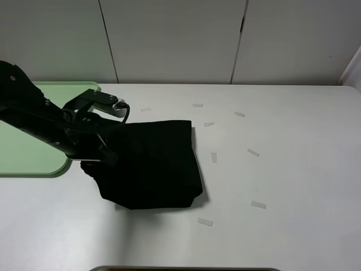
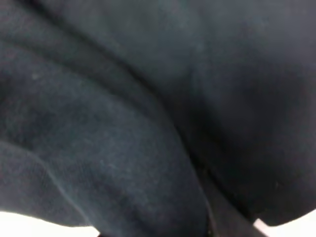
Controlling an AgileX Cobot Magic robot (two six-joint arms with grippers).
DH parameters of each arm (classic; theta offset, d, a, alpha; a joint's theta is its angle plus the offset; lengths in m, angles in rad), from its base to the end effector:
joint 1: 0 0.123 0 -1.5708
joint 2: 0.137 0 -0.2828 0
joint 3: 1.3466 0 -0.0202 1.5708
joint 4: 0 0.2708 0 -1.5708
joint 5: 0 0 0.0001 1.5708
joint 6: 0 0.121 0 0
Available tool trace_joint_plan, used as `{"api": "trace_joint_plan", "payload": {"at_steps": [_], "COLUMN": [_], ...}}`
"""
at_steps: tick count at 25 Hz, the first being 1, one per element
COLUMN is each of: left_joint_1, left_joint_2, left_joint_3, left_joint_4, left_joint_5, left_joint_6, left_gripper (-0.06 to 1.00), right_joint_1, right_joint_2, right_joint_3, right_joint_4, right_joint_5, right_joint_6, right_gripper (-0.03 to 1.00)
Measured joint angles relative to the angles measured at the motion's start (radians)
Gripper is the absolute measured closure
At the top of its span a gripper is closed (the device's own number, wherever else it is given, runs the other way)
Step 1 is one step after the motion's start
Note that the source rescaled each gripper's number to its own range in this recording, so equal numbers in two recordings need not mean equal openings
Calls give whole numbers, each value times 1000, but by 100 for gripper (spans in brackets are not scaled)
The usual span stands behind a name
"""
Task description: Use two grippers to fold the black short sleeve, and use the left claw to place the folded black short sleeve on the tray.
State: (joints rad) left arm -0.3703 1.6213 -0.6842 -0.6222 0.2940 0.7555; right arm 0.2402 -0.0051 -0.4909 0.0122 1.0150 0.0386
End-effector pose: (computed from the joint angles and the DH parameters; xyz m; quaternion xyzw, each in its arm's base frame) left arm 0.2737 -0.1282 0.1049 0.2702 0.9296 -0.1074 0.2264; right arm 0.0428 0.0118 0.2755 -0.0848 0.8379 0.0810 0.5331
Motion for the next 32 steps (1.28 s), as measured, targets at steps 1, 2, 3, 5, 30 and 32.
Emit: {"api": "trace_joint_plan", "payload": {"at_steps": [1, 2, 3, 5, 30, 32], "left_joint_1": [-5, -11, -24, -31, -291, -291], "left_joint_2": [0, 0, 1, 4, 166, 182], "left_joint_3": [-1, -3, -6, -11, -202, -216], "left_joint_4": [-2, -8, -32, -52, -352, -415], "left_joint_5": [-5, -11, -19, -23, 1, 3], "left_joint_6": [39, 79, 167, 206, 427, 408], "left_gripper": [85, 85, 85, 85, 85, 85], "right_joint_1": [0, 0, 0, 0, 0, 0], "right_joint_2": [0, 0, 0, 0, 0, 0], "right_joint_3": [0, 0, 0, 0, 0, 0], "right_joint_4": [0, 0, 0, 0, 0, 0], "right_joint_5": [0, 0, 0, 0, 0, 0], "right_joint_6": [0, 0, 0, 0, 0, 0], "right_gripper": [-3, -3, -3, -3, -3, -3]}}
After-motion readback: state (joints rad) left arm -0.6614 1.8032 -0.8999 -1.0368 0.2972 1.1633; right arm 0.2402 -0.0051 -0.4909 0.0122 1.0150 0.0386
